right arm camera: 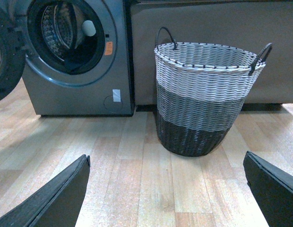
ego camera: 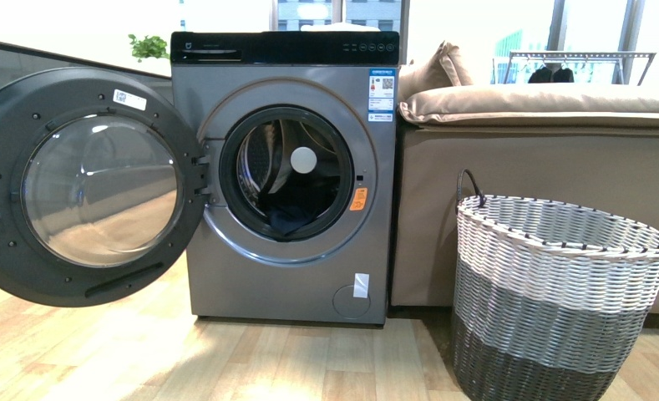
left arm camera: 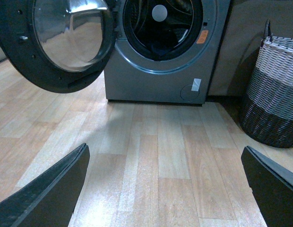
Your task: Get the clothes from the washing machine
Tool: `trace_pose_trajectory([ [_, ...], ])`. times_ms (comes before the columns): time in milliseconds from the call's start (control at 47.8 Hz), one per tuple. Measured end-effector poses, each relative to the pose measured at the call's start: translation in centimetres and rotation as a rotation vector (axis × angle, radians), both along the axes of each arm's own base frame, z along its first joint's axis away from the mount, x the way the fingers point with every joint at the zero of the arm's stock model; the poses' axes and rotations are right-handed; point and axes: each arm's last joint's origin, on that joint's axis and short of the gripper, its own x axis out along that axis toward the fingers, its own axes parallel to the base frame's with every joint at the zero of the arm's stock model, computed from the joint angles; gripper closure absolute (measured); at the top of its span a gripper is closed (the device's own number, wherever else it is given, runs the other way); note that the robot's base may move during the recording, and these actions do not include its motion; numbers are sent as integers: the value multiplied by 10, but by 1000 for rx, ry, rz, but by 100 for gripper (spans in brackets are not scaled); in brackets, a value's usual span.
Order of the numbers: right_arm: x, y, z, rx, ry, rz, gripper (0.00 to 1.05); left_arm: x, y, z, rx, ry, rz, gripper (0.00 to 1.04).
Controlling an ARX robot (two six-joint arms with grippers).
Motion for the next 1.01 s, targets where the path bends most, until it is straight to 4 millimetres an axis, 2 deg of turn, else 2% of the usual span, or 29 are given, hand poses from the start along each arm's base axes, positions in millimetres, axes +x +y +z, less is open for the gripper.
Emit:
trace_pose_trajectory([
  [1005,0,0,0,0,0,-1,8,0,0,0,0,0,0,7],
])
